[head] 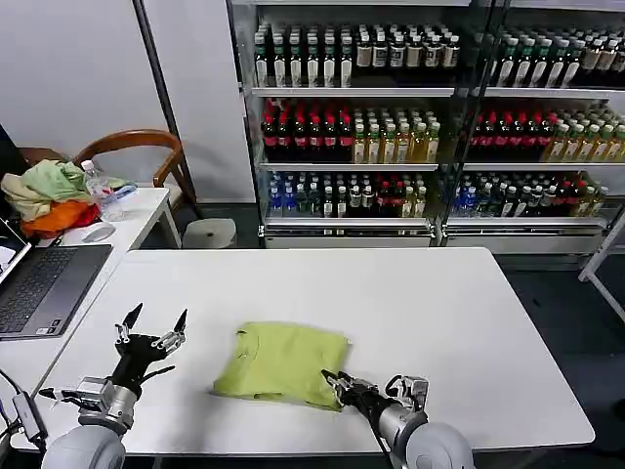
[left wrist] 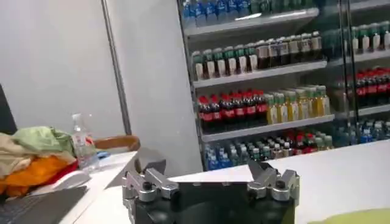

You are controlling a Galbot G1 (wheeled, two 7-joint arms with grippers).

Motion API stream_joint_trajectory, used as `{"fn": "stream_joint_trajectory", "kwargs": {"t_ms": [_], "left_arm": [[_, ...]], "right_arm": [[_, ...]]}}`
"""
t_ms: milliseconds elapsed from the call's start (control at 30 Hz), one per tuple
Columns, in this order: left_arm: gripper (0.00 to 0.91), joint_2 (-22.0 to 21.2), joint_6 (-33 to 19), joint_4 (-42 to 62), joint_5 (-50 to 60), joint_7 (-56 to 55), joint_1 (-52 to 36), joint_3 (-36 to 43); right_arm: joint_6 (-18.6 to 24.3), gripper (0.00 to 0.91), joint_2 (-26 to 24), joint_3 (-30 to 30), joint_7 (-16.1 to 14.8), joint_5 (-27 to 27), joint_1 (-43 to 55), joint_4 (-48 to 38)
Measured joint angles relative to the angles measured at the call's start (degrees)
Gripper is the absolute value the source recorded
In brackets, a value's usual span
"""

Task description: Fold and organize the clothes.

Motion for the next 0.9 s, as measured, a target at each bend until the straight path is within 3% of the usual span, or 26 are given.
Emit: {"fn": "stream_joint_trajectory", "kwargs": {"t_ms": [900], "left_arm": [[0.907,0.48,-0.05,0.22,0.05,-0.54,0.59,-1.4]], "right_arm": [[2.85,0.0,1.52,2.28,-1.76,-6.09,7.15,-4.62]]}}
